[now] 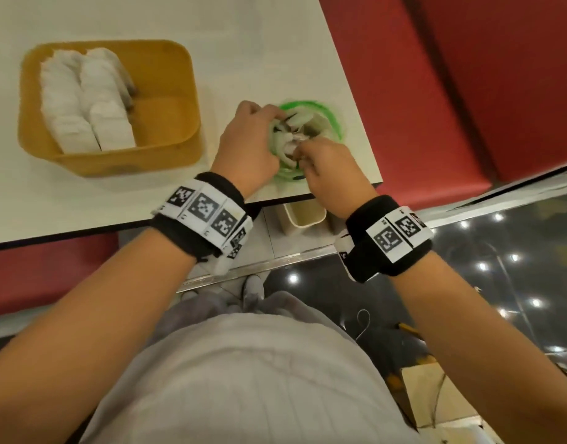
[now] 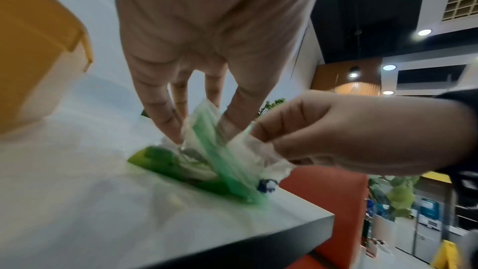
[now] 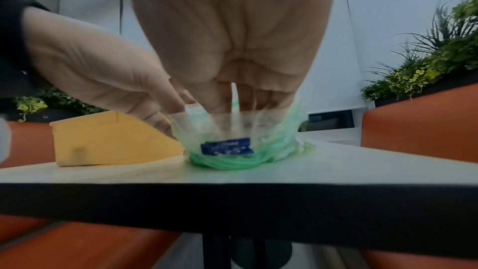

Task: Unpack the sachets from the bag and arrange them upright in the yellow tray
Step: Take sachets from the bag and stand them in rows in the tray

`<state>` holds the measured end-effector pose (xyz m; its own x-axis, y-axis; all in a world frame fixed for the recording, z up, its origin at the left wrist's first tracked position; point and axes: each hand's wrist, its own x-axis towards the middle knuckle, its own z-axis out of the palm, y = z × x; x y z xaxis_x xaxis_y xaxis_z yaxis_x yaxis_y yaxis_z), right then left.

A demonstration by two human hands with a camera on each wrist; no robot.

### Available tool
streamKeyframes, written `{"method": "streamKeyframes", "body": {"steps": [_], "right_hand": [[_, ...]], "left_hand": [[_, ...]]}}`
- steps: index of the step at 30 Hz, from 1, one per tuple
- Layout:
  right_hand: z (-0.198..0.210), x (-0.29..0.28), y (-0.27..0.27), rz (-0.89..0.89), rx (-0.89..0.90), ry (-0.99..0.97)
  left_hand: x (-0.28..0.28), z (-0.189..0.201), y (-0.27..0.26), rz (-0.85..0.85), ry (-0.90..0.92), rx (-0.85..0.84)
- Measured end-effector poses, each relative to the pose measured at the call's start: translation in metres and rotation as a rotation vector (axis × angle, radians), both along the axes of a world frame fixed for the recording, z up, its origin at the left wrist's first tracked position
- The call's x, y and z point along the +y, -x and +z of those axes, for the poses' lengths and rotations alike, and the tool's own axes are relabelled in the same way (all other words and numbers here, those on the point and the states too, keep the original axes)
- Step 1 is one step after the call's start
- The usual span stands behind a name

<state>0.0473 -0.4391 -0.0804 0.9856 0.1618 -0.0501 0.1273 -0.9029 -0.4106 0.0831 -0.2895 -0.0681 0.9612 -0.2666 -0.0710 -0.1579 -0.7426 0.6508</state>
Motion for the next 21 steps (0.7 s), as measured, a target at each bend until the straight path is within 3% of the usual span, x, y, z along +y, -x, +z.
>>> {"method": "streamKeyframes", "body": {"steps": [8, 14, 21], "right_hand": [[0.025, 0.000, -0.010, -0.084, -0.093, -0.034], [0.007, 0.009, -0.039, -0.028, 0.031, 0.081], [0.007, -0.006, -0.047, -0.180, -0.045, -0.192]], "left_hand": [[0.000, 0.006, 0.000, -0.073, 0.005, 0.026], [-0.006, 0.009, 0.006, -0.134, 0.032, -0.002], [0.001, 0.007, 0.000, -0.098, 0.031, -0.030]]}}
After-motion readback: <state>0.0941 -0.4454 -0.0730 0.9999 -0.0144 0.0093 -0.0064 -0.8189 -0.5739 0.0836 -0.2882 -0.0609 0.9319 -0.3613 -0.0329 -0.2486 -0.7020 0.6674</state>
